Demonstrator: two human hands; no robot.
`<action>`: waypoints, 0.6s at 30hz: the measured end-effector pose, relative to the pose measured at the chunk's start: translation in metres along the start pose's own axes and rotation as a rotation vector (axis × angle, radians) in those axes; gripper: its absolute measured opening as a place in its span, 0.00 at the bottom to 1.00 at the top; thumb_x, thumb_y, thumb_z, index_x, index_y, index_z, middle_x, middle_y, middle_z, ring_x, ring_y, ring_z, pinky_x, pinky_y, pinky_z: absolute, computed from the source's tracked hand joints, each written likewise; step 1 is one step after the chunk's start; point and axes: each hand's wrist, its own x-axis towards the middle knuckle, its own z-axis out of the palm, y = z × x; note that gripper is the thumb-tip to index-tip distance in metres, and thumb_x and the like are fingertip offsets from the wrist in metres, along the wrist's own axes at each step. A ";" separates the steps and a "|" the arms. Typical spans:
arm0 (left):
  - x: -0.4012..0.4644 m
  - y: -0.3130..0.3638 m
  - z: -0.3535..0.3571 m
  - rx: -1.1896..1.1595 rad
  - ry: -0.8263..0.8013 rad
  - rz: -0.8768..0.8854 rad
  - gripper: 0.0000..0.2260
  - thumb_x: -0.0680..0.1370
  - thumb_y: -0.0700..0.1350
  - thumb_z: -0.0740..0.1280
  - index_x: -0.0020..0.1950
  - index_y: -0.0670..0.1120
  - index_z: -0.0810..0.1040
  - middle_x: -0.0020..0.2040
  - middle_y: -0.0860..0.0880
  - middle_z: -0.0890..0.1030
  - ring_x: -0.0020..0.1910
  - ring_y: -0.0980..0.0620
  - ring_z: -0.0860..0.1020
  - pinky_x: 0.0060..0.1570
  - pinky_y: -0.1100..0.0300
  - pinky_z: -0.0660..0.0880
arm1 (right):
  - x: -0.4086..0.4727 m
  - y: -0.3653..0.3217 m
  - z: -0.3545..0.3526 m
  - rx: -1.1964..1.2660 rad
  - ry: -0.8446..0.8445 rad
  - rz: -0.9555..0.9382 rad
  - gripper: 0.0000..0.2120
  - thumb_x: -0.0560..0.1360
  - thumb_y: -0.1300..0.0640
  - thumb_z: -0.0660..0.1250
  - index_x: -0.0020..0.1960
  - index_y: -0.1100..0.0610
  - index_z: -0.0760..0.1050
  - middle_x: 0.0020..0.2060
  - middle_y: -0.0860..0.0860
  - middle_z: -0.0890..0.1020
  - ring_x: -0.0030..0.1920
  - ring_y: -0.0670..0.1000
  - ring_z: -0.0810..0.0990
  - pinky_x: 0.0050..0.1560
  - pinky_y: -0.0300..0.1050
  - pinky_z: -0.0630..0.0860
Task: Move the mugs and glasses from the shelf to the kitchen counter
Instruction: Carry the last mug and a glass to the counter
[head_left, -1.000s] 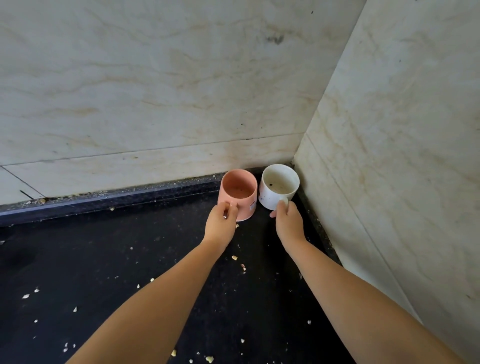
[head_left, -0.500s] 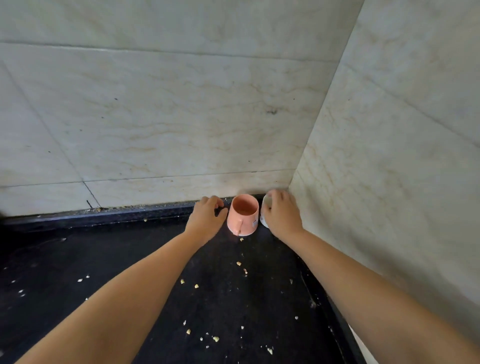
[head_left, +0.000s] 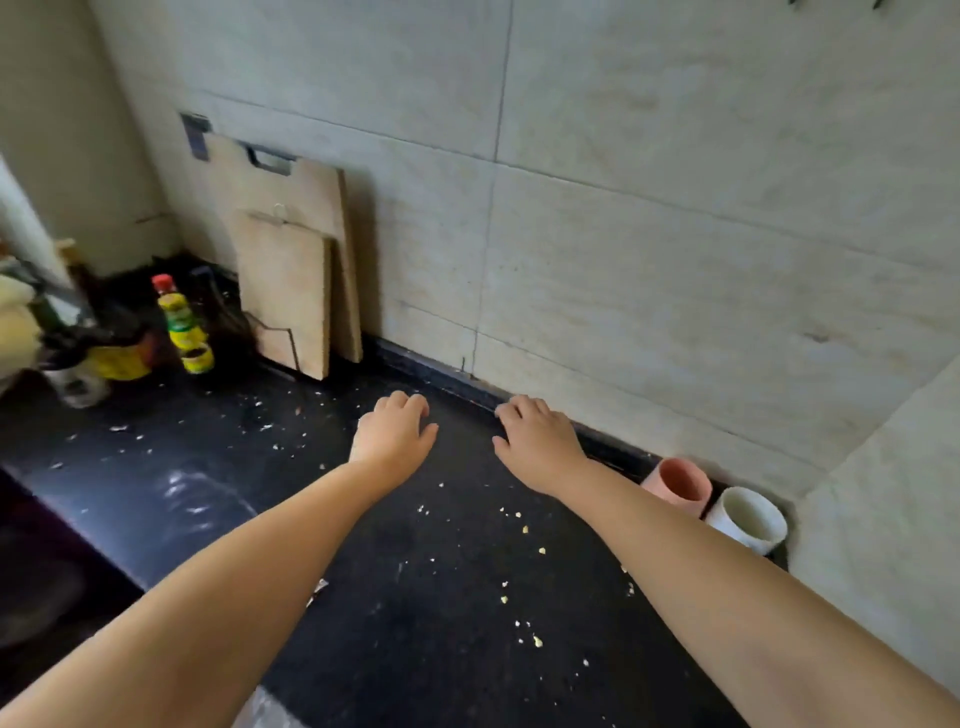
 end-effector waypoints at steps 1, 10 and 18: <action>-0.014 -0.017 -0.007 0.017 0.014 -0.051 0.14 0.79 0.51 0.61 0.61 0.46 0.73 0.59 0.45 0.75 0.60 0.44 0.72 0.57 0.50 0.71 | 0.005 -0.017 0.002 0.007 -0.015 -0.040 0.21 0.81 0.49 0.54 0.71 0.57 0.64 0.69 0.55 0.67 0.70 0.57 0.65 0.65 0.56 0.69; -0.171 -0.152 -0.088 0.108 0.190 -0.495 0.14 0.79 0.51 0.61 0.59 0.45 0.73 0.58 0.44 0.74 0.61 0.42 0.72 0.57 0.49 0.70 | 0.015 -0.214 0.011 0.029 -0.049 -0.514 0.20 0.81 0.50 0.54 0.69 0.57 0.64 0.66 0.55 0.68 0.66 0.57 0.68 0.58 0.55 0.75; -0.355 -0.233 -0.152 0.170 0.342 -0.836 0.13 0.78 0.51 0.62 0.58 0.45 0.74 0.58 0.45 0.74 0.61 0.43 0.72 0.56 0.50 0.71 | -0.057 -0.397 0.009 0.054 -0.031 -0.866 0.18 0.80 0.50 0.55 0.66 0.58 0.67 0.62 0.56 0.71 0.62 0.59 0.72 0.56 0.54 0.75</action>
